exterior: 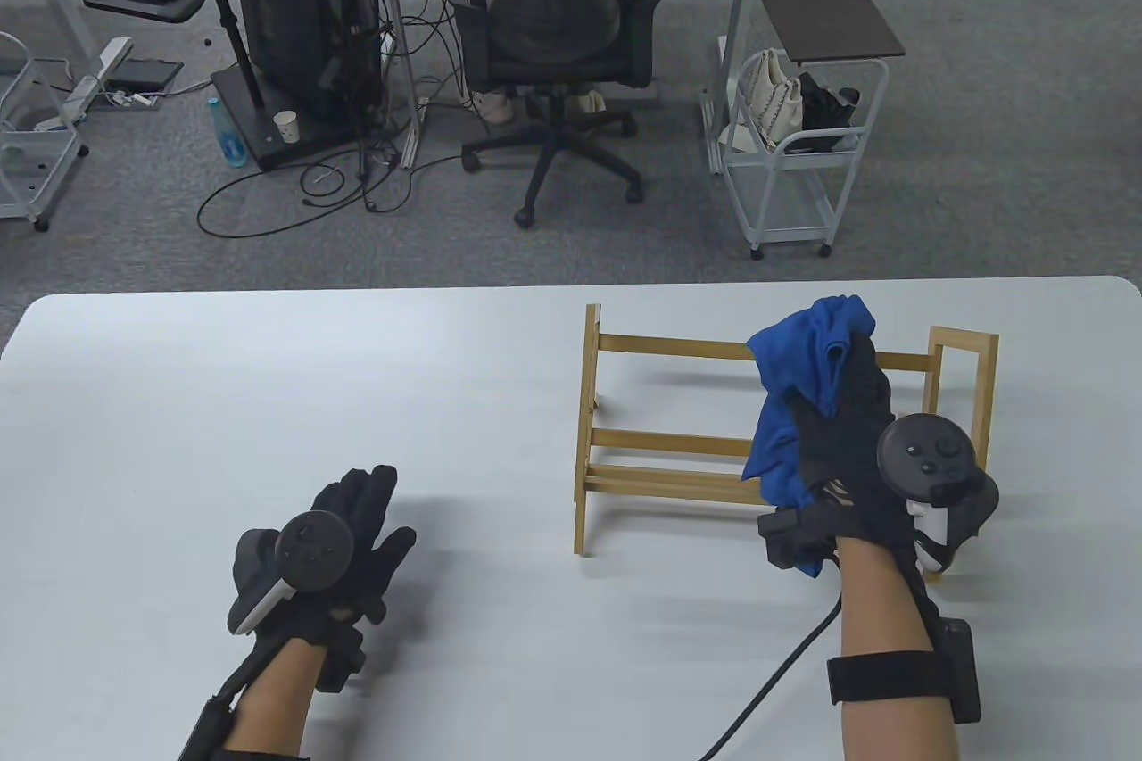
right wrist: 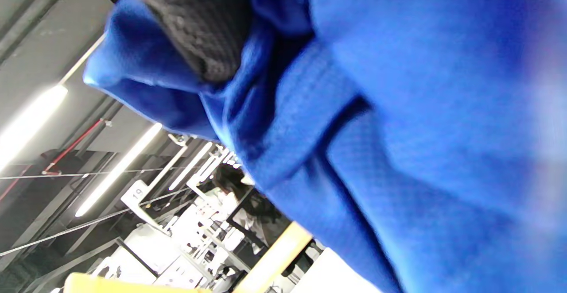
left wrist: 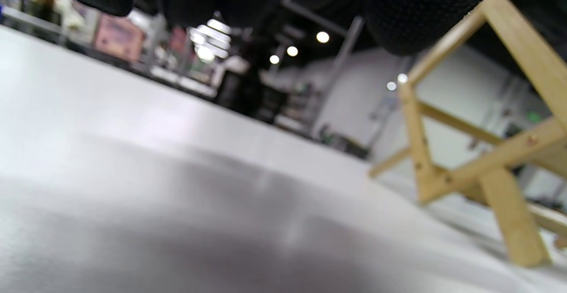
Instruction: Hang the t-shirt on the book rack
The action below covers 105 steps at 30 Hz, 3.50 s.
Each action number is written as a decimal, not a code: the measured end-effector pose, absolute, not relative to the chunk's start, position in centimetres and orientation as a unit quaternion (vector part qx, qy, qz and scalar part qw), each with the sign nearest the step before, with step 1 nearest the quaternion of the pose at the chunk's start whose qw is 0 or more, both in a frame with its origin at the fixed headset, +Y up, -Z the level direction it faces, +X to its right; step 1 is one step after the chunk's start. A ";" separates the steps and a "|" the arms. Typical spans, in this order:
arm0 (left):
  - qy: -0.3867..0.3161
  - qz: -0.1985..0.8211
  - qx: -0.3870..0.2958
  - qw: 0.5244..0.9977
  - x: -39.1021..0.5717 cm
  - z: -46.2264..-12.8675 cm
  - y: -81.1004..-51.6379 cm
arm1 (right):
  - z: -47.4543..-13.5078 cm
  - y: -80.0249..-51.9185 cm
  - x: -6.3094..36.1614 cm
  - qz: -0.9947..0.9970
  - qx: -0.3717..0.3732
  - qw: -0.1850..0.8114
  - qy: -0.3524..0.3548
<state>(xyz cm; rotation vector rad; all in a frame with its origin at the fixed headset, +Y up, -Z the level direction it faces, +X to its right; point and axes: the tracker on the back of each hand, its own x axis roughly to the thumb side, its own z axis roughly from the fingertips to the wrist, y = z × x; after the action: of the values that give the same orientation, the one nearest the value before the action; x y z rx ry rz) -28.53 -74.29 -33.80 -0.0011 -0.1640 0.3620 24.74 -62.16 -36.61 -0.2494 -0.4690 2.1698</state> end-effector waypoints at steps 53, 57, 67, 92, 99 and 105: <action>-0.066 0.163 -0.028 0.984 -28.6 -32.4 -74.8 | -44.7 -69.4 21.0 0.923 -0.171 0.344 -0.002; -0.066 0.165 -0.030 0.984 -28.6 -32.4 -74.8 | -44.5 -69.4 20.9 0.920 -0.160 0.357 0.018; -0.069 0.165 -0.034 0.983 -28.5 -32.3 -74.9 | -43.5 -68.6 21.2 0.919 -0.147 0.366 0.000; -0.092 0.163 -0.038 0.982 -27.2 -32.2 -75.1 | -38.3 -66.5 22.1 0.924 -0.106 0.360 -0.070; -0.093 0.166 -0.036 0.981 -26.9 -32.3 -75.1 | -36.4 -67.2 20.3 0.943 -0.047 0.319 -0.086; -0.099 0.166 -0.031 0.981 -26.7 -32.2 -74.9 | -35.0 -67.5 18.3 0.949 0.005 0.302 -0.096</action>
<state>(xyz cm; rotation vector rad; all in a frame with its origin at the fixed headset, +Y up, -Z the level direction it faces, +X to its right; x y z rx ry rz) -26.70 -74.88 -32.19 -0.0626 -0.1992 0.3331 18.33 -67.51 -34.97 0.0126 -0.2542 2.5154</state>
